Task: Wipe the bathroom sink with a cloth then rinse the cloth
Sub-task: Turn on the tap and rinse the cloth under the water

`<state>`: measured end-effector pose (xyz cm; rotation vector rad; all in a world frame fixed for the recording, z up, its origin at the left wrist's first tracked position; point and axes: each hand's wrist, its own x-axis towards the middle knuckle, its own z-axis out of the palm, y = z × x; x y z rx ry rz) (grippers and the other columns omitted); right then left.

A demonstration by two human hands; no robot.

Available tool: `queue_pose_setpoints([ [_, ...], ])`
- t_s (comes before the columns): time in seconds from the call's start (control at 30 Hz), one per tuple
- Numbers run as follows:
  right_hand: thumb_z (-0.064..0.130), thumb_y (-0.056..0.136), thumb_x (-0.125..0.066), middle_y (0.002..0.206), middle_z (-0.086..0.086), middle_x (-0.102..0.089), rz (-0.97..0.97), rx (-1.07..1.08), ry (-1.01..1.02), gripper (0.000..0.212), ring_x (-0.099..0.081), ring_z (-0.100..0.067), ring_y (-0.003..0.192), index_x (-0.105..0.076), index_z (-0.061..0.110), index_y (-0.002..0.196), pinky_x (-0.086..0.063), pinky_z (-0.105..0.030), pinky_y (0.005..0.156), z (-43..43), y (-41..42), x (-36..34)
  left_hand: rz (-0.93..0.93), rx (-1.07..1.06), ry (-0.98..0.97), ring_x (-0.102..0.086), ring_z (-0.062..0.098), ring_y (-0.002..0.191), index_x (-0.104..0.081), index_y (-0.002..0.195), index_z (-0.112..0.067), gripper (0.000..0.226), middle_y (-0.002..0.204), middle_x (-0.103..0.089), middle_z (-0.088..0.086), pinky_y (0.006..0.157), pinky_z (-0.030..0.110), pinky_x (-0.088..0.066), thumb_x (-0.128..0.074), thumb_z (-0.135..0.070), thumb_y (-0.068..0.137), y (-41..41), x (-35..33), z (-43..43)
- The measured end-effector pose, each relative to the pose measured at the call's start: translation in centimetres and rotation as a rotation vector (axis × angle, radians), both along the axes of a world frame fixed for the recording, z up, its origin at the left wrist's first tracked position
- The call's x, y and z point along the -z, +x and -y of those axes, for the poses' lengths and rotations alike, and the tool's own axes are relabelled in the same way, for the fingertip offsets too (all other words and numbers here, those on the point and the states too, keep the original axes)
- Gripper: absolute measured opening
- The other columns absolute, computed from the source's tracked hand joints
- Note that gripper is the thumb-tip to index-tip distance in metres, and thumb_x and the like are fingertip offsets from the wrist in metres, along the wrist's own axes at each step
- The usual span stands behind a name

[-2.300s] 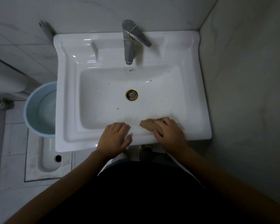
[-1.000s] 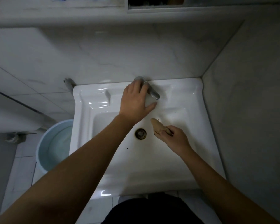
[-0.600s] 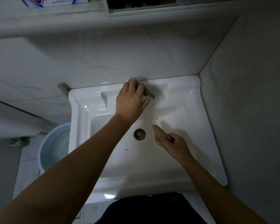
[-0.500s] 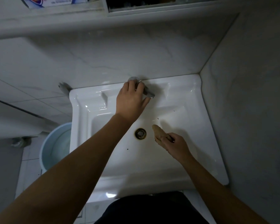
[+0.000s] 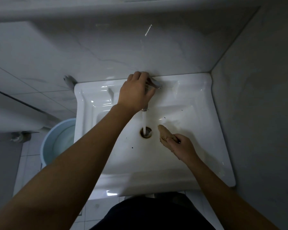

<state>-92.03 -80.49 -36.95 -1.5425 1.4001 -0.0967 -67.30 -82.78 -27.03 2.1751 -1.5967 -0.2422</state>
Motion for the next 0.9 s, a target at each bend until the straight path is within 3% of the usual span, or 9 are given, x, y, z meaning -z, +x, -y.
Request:
queue_pose_setpoints([
  [0.07, 0.034, 0.091, -0.061, 0.076, -0.004, -0.065, 0.006, -0.003, 0.01, 0.024, -0.061, -0.02, 0.069, -0.065, 0.012, 0.084, -0.047, -0.034, 0.063, 0.0, 0.2, -0.2, -0.101, -0.056, -0.069, -0.052, 0.027, 0.125, -0.053, 0.138, -0.014, 0.049, 0.137, -0.058, 0.008, 0.101, 0.04, -0.048, -0.059, -0.033, 0.093, 0.0, 0.3, -1.4],
  [0.17, 0.035, 0.093, -0.061, 0.088, -0.003, -0.069, 0.016, 0.03, 0.04, 0.021, -0.067, -0.022, 0.078, -0.064, 0.016, 0.1, -0.053, -0.036, 0.066, 0.1, 1.0, -0.5, -0.155, -0.236, -0.138, -0.054, 0.022, 0.123, -0.057, 0.134, -0.015, 0.042, 0.134, -0.061, 0.004, 0.095, 0.033, -0.046, -0.057, -0.029, 0.094, -0.4, 2.5, -5.9],
  [0.27, 0.03, 0.093, -0.061, 0.086, -0.014, -0.071, 0.029, 0.082, 0.093, 0.022, -0.068, -0.031, 0.07, -0.061, 0.008, 0.098, -0.05, -0.034, 0.057, 0.5, 2.2, -0.4, -0.292, -0.352, 0.037, -0.062, 0.022, 0.113, -0.062, 0.124, -0.016, 0.032, 0.122, -0.067, 0.002, 0.085, 0.028, -0.044, -0.059, -0.026, 0.094, -0.9, 6.3, -10.7],
  [0.4, 0.03, 0.094, -0.06, 0.09, -0.016, -0.072, 0.035, 0.084, 0.187, 0.025, -0.066, -0.026, 0.069, -0.061, 0.008, 0.104, -0.049, -0.034, 0.057, 1.7, 4.4, 0.7, -0.502, -0.472, 0.274, -0.07, 0.021, 0.094, -0.067, 0.108, -0.018, 0.018, 0.1, -0.072, -0.002, 0.08, 0.031, -0.051, -0.063, -0.024, 0.092, -0.8, 10.5, -14.4],
  [0.53, 0.028, 0.095, -0.06, 0.102, -0.015, -0.071, 0.086, 0.171, 0.349, 0.025, -0.068, -0.028, 0.086, -0.064, 0.011, 0.113, -0.05, -0.034, 0.065, 3.6, 7.9, 2.4, -0.775, -0.593, 0.323, -0.073, 0.023, 0.087, -0.07, 0.096, -0.015, 0.012, 0.092, -0.075, 0.001, 0.081, 0.039, -0.058, -0.065, -0.024, 0.092, -0.6, 12.7, -13.9],
  [0.63, 0.02, 0.097, -0.055, 0.096, -0.019, -0.07, 0.127, 0.246, 0.49, 0.019, -0.064, -0.032, 0.074, -0.067, 0.01, 0.108, -0.044, -0.032, 0.055, 4.2, 10.4, 3.6, -1.011, -0.641, 0.297, -0.075, 0.018, 0.082, -0.072, 0.096, -0.015, 0.013, 0.096, -0.077, 0.005, 0.074, 0.037, -0.06, -0.064, -0.026, 0.095, -0.9, 13.2, -11.7],
  [0.7, 0.018, 0.097, -0.052, 0.091, -0.019, -0.068, 0.144, 0.256, 0.567, 0.024, -0.059, -0.029, 0.064, -0.069, 0.007, 0.11, -0.042, -0.031, 0.052, 4.2, 11.6, 4.0, -1.097, -0.628, 0.298, -0.074, 0.019, 0.088, -0.072, 0.102, -0.016, 0.017, 0.099, -0.076, 0.004, 0.074, 0.035, -0.061, -0.063, -0.03, 0.096, -1.2, 13.4, -10.1],
  [0.8, 0.022, 0.093, -0.061, 0.092, -0.023, -0.066, 0.163, 0.233, 0.602, 0.028, -0.059, -0.032, 0.07, -0.069, 0.004, 0.113, -0.045, -0.034, 0.055, 3.8, 12.5, 4.2, -1.179, -0.622, 0.339, -0.071, 0.024, 0.1, -0.068, 0.115, -0.012, 0.032, 0.108, -0.074, 0.008, 0.083, 0.04, -0.063, -0.063, -0.038, 0.096, -1.6, 13.8, -8.0],
  [0.9, 0.007, 0.091, -0.057, 0.085, -0.025, -0.064, 0.297, 0.285, 0.636, 0.024, -0.056, -0.034, 0.072, -0.068, -0.001, 0.111, -0.048, -0.039, 0.058, 3.1, 12.0, 4.4, -1.248, -0.7, 0.322, -0.071, 0.03, 0.1, -0.069, 0.109, -0.009, 0.029, 0.105, -0.073, 0.014, 0.083, 0.04, -0.063, -0.065, -0.034, 0.095, -1.7, 14.0, -7.3],
])
